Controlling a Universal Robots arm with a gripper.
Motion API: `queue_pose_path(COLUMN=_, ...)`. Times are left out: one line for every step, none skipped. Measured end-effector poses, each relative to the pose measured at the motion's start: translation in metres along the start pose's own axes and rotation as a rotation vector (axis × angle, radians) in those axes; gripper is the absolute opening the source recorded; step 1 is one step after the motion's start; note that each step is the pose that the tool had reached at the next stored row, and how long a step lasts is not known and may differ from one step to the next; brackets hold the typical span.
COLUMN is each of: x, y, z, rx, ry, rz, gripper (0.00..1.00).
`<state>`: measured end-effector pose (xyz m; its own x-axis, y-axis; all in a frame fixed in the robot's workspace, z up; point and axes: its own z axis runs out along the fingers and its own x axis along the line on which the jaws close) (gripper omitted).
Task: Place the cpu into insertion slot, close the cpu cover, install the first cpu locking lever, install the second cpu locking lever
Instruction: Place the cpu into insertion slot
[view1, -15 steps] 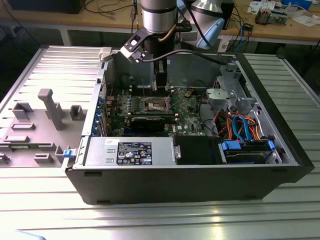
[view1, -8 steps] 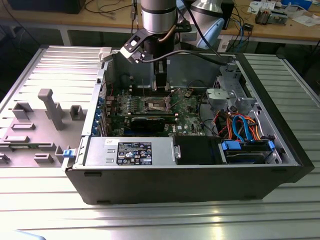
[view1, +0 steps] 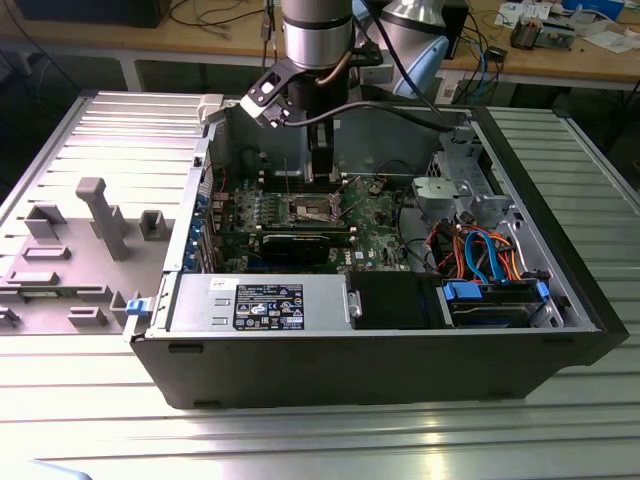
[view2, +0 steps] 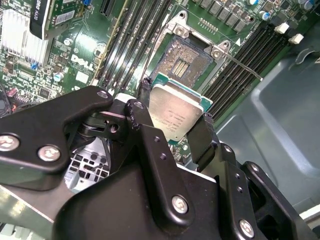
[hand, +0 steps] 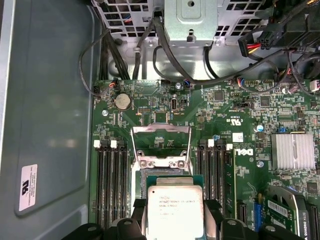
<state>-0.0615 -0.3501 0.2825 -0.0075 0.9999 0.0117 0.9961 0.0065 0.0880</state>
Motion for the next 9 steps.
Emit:
queue_pose_path(x=0.0000, y=-0.0002, z=0.0014, rx=0.0001, ry=0.0000, rz=0.000, gripper=0.54)
queue_pose_path(x=0.0000, y=-0.0004, z=0.0033, rx=0.0001, ry=0.0000, rz=0.000, gripper=0.54)
queue_pose_path(x=0.0000, y=-0.0005, z=0.0048, rx=0.0000, ry=0.0001, rz=0.000, gripper=0.54)
queue_pose_path(x=0.0000, y=-0.0006, z=0.0061, rx=0.0000, ry=0.0000, rz=0.000, gripper=0.54)
queue_pose_path(x=0.0002, y=-0.0008, z=0.0076, rx=0.0000, ry=0.0000, rz=0.000, gripper=0.54)
queue_pose_path(x=0.0005, y=-0.0010, z=0.0092, rx=0.0000, ry=-0.0002, rz=0.002, gripper=0.54)
queue_pose_path(x=0.0009, y=-0.0011, z=0.0106, rx=0.0000, ry=-0.0004, rz=0.004, gripper=0.54)
queue_pose_path(x=0.0012, y=-0.0012, z=0.0119, rx=0.0000, ry=-0.0008, rz=0.008, gripper=0.54)
queue_pose_path(x=0.0013, y=-0.0013, z=0.0132, rx=-0.0001, ry=-0.0012, rz=0.014, gripper=0.54)
